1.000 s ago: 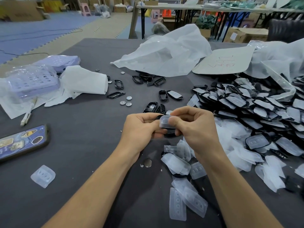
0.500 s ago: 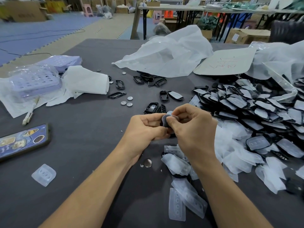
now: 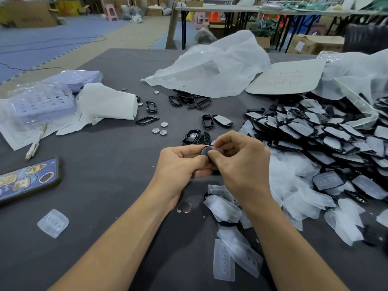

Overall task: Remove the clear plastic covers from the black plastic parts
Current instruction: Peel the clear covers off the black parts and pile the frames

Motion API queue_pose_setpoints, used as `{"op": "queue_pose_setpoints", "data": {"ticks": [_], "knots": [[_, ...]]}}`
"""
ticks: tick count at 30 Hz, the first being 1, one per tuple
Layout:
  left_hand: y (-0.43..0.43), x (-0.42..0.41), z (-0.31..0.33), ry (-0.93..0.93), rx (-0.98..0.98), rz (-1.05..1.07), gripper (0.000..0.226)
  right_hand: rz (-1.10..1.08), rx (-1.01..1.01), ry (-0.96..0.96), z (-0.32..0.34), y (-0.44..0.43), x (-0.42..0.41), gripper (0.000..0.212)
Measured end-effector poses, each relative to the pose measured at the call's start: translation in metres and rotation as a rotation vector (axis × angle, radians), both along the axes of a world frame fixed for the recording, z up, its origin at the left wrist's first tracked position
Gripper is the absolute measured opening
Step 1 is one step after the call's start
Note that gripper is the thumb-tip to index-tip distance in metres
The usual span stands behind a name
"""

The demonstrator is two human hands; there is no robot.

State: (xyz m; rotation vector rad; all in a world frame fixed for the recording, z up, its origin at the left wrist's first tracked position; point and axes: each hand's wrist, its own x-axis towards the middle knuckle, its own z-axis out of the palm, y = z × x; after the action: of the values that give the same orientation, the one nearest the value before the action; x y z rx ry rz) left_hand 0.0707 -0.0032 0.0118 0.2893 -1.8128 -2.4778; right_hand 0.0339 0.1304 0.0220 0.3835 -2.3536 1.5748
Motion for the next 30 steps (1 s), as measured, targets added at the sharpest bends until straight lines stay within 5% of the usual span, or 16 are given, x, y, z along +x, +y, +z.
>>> {"op": "queue_pose_setpoints", "data": {"ticks": [12,18,30], "knots": [[0.002,-0.001,0.005,0.011,-0.056,0.085,0.037,-0.156,0.094,0.077,0.003,0.005,-0.001,0.028],[-0.003,-0.001,0.009,-0.015,-0.055,0.116,0.034,0.106,-0.307,-0.337,0.006,0.012,-0.009,0.016],[0.001,0.000,0.010,0.026,-0.166,0.168,0.025,0.139,-0.323,-0.367,0.002,0.012,-0.011,0.020]]}}
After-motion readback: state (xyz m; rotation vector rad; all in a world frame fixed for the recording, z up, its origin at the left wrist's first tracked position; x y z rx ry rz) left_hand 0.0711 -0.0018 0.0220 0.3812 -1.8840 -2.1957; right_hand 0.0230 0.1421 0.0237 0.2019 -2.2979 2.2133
